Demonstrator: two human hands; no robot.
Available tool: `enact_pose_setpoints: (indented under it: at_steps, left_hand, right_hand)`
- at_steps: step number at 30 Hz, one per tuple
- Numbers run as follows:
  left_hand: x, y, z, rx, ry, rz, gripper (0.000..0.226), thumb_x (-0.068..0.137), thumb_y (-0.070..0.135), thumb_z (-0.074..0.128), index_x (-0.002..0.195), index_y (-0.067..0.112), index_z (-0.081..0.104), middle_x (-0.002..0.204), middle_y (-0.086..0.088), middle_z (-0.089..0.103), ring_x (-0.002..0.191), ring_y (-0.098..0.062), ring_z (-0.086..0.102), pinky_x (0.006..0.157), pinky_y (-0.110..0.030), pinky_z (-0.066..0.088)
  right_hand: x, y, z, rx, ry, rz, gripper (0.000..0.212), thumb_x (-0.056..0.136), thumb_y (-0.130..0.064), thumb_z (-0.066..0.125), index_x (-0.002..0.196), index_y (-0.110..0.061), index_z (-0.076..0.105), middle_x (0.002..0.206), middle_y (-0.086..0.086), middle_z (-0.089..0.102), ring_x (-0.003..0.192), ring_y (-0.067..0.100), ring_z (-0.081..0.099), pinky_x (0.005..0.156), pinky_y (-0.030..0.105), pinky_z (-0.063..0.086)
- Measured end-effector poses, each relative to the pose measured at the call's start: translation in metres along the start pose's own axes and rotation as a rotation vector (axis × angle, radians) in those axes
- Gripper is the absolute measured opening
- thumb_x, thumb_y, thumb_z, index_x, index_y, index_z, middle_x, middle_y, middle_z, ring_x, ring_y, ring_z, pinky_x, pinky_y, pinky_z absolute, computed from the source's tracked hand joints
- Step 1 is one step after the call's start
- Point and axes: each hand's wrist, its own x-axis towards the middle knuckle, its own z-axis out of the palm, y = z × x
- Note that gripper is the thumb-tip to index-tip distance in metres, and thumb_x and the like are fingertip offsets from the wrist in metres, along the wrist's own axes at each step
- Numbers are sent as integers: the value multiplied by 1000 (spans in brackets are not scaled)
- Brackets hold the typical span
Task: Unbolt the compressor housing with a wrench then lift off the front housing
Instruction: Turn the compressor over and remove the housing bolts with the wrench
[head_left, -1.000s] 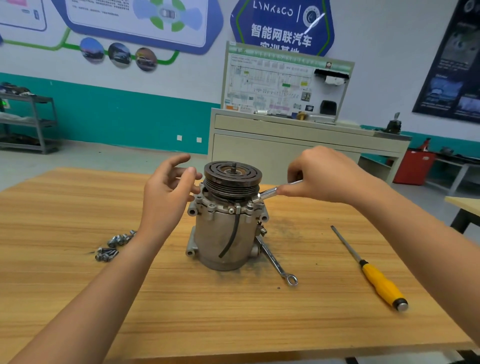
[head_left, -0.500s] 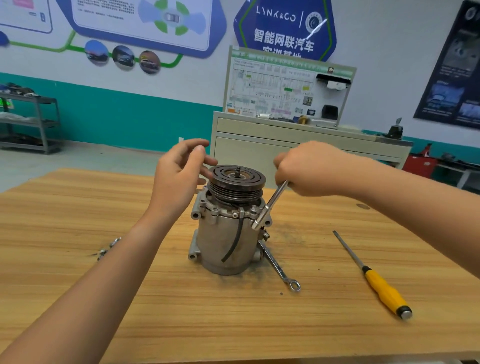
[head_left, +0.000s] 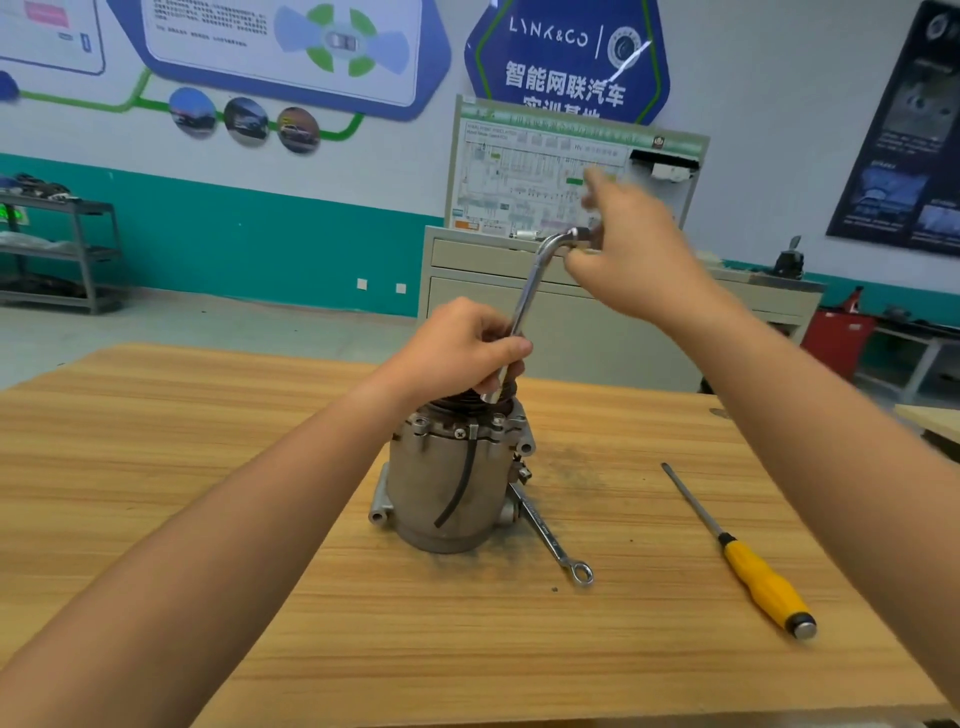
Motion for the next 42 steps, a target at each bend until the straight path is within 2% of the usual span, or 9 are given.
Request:
enact_pose_setpoints:
  at_steps: [4, 9, 13, 19, 22, 26, 31, 36, 42]
  left_hand:
    - [1, -6, 6, -83, 65, -70, 19, 91, 15, 58, 73, 16, 62, 50, 11, 61, 44, 0, 55, 50, -13, 49]
    - [3, -10, 11, -69, 85, -128, 13, 88, 17, 64, 74, 17, 63, 62, 5, 66, 52, -2, 64, 57, -17, 54]
    - [5, -8, 12, -85, 67, -164, 6, 85, 10, 65, 84, 15, 62, 70, -2, 68, 55, -4, 66, 61, -20, 56]
    - [7, 4, -15, -40, 0, -139, 22, 85, 6, 61, 105, 14, 62, 86, 4, 71, 67, -4, 69, 61, -18, 56]
    - [16, 3, -36, 1, 134, -138, 40, 90, 14, 55, 129, 18, 52, 107, 10, 64, 82, 1, 64, 68, -18, 52]
    - [31, 14, -32, 19, 229, 25, 37, 98, 23, 44, 135, 21, 47, 116, 15, 51, 98, -1, 51, 74, -7, 41]
    - [42, 19, -26, -87, 111, 51, 22, 100, 19, 37, 118, 20, 51, 100, -2, 60, 63, -17, 61, 42, -24, 49]
    - [45, 24, -19, -260, 16, 29, 19, 100, 15, 36, 99, 18, 55, 92, -5, 63, 55, -2, 59, 42, -14, 43]
    - [62, 35, 13, -221, 96, -33, 24, 99, 10, 35, 81, 19, 48, 75, -2, 59, 54, -7, 53, 47, -15, 42]
  right_hand:
    - [-16, -7, 23, 567, -185, 274, 48, 89, -30, 58, 131, -8, 47, 108, 8, 64, 81, 16, 62, 71, 32, 51]
    - [-15, -18, 38, 733, -16, 260, 17, 85, -26, 63, 91, -11, 64, 78, 3, 65, 51, 8, 55, 45, 20, 44]
    - [-15, -22, 45, 725, 14, 247, 22, 84, -10, 57, 62, -13, 57, 71, 14, 67, 52, 17, 60, 57, 31, 54]
    - [-11, -13, 44, 758, -86, 225, 25, 87, -9, 51, 63, -13, 55, 63, 1, 62, 49, 9, 55, 47, 16, 48]
    - [-11, -9, 44, 840, -183, 240, 23, 90, -10, 47, 68, -13, 55, 65, 1, 62, 44, 6, 48, 45, 15, 42]
    - [-12, -13, 50, 893, -227, 144, 26, 94, -8, 39, 71, -12, 50, 62, 4, 58, 40, -1, 44, 44, 12, 36]
    - [-13, -25, 53, 813, -269, -1, 29, 94, -5, 41, 69, -16, 50, 61, 2, 58, 42, -5, 46, 47, 11, 36]
    - [-24, -16, 68, 739, -148, 36, 21, 92, -16, 50, 73, -21, 54, 63, -3, 62, 53, 5, 55, 58, 34, 45]
    - [-32, -5, 69, 705, -76, 191, 21, 83, -5, 51, 65, -16, 52, 54, 1, 59, 43, 8, 52, 51, 27, 45]
